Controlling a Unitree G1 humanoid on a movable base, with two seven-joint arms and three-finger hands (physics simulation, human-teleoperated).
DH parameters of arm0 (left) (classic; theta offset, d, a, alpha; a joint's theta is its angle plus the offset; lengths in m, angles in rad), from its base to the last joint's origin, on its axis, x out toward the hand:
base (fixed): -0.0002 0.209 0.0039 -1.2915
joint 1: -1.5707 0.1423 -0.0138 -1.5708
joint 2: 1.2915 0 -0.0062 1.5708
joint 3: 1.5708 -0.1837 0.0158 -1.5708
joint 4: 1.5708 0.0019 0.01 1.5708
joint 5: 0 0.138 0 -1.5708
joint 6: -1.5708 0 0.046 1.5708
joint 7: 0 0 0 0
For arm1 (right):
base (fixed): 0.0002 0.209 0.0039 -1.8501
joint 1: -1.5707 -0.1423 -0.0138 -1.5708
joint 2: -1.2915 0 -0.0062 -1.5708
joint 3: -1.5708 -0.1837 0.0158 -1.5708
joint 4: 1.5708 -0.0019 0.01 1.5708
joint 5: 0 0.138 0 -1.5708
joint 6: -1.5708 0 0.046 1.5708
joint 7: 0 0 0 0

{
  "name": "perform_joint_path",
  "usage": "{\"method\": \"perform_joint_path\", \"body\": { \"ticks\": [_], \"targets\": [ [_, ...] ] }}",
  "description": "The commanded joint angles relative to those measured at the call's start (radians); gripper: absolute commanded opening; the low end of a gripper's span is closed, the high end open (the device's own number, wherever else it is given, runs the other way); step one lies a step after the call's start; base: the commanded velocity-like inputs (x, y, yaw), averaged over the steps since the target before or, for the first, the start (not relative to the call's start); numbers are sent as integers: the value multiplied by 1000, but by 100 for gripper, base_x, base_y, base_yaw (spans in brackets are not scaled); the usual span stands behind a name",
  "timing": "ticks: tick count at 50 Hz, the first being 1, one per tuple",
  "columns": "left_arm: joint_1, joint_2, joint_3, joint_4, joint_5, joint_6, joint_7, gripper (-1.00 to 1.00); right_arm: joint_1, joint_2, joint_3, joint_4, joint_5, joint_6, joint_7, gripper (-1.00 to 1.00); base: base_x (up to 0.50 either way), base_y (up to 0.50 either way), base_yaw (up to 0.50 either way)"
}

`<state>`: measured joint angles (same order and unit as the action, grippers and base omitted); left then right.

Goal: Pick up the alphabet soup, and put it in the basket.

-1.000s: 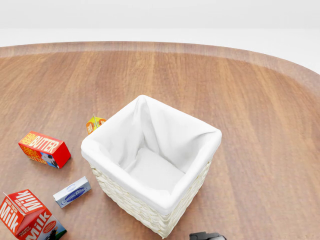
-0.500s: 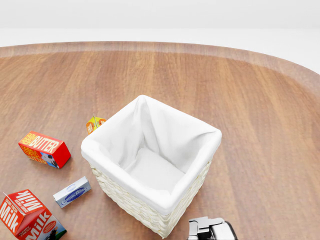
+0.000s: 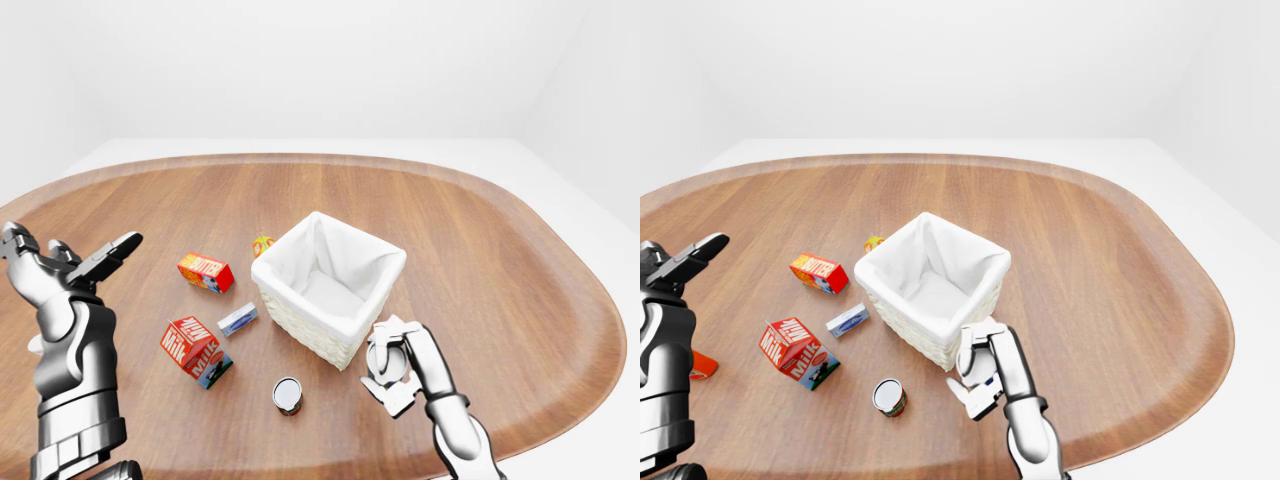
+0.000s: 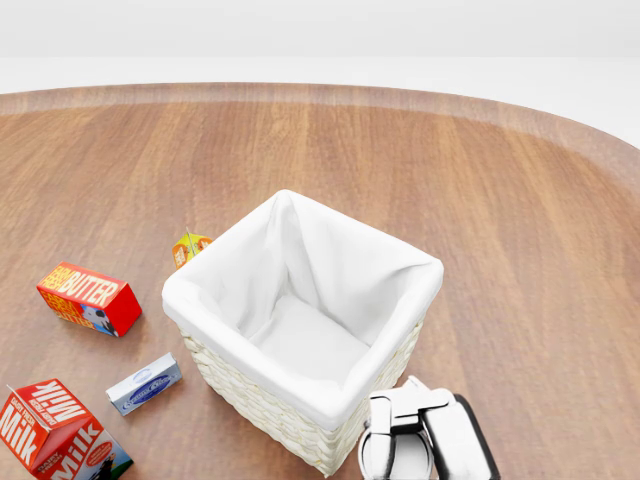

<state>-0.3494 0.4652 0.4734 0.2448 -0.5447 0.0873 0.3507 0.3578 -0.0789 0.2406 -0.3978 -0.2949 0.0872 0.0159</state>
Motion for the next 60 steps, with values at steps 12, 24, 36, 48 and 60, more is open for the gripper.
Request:
{"method": "perform_joint_path", "body": {
  "ticks": [12, 24, 36, 48, 60],
  "targets": [
    [2, 1, 2, -5, 0, 0, 5, 100, -60, -24, 77, -377, -65, 0, 31, -100, 0, 0, 0],
    [4, 1, 4, -12, -2, 0, 5, 100, -157, -25, 124, -494, -132, 0, 67, -100, 0, 0, 0],
    [6, 1, 4, -15, -2, 0, 3, 100, -275, -6, 84, -520, -161, 0, 149, -100, 0, 0, 0],
    [1, 0, 2, -5, 1, 0, 3, 100, -400, 23, 6, -466, -166, 0, 225, -100, 0, 0, 0],
    [-4, 2, 0, 7, 0, 0, 2, 100, -517, 70, -55, -312, -137, 0, 237, -100, 0, 0, 0]
  ]
}}
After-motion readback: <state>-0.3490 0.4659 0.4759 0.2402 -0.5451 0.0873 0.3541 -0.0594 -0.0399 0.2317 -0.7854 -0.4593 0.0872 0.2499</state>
